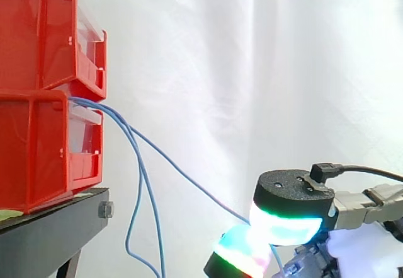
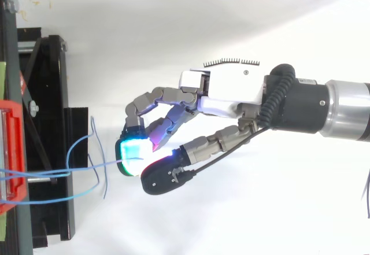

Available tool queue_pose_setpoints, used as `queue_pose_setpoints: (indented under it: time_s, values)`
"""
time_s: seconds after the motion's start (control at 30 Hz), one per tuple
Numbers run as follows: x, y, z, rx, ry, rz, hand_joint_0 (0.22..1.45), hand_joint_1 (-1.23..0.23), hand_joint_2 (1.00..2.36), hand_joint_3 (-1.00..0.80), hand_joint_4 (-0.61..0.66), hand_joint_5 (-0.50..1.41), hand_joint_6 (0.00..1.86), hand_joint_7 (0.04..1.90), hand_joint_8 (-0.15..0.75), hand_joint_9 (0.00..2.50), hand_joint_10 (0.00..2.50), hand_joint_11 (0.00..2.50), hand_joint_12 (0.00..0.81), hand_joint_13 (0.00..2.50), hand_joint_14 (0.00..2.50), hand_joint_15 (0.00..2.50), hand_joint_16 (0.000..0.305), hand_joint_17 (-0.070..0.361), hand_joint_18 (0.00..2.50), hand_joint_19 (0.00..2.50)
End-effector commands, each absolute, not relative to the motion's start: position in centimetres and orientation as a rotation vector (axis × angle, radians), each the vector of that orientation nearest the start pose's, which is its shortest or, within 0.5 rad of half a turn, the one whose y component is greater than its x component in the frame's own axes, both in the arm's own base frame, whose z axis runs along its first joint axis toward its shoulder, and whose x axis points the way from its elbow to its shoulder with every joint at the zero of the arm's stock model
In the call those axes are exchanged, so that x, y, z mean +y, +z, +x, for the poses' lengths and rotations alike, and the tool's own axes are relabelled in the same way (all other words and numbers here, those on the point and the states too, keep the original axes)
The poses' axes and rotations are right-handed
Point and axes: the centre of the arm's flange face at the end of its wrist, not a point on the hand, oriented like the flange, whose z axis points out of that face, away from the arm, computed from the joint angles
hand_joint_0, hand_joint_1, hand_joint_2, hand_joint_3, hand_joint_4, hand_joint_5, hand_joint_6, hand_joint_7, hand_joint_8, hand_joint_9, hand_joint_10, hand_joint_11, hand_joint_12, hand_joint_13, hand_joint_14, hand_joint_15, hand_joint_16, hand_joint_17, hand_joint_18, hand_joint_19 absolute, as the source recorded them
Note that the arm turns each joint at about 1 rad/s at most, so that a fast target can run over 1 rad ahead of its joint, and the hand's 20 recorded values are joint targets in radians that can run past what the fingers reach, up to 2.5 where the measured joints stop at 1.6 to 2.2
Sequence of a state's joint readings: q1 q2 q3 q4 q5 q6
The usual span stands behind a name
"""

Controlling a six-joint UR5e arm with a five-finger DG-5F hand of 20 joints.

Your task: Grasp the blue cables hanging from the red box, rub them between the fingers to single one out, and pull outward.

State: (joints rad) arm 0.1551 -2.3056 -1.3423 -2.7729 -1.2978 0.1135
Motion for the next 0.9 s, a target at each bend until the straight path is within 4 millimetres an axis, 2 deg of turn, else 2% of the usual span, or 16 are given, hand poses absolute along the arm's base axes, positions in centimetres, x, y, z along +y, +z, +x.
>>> queue_pose_setpoints:
  time_s: [0.0,0.87]
  values:
    - [-4.77,17.57,72.55,1.168,1.114,1.421,0.57,-0.76,1.01,-0.04,0.01,-0.02,0.76,1.16,0.258,0.91,0.00,0.04,0.310,0.59,0.00,0.06,0.049,0.111,0.71,0.29]
    - [-4.88,17.59,72.56,1.165,1.114,1.421,0.57,-0.75,1.00,-0.04,0.01,-0.02,0.76,1.17,0.250,0.89,0.00,0.03,0.301,0.55,0.00,0.03,0.049,0.110,0.70,0.30]
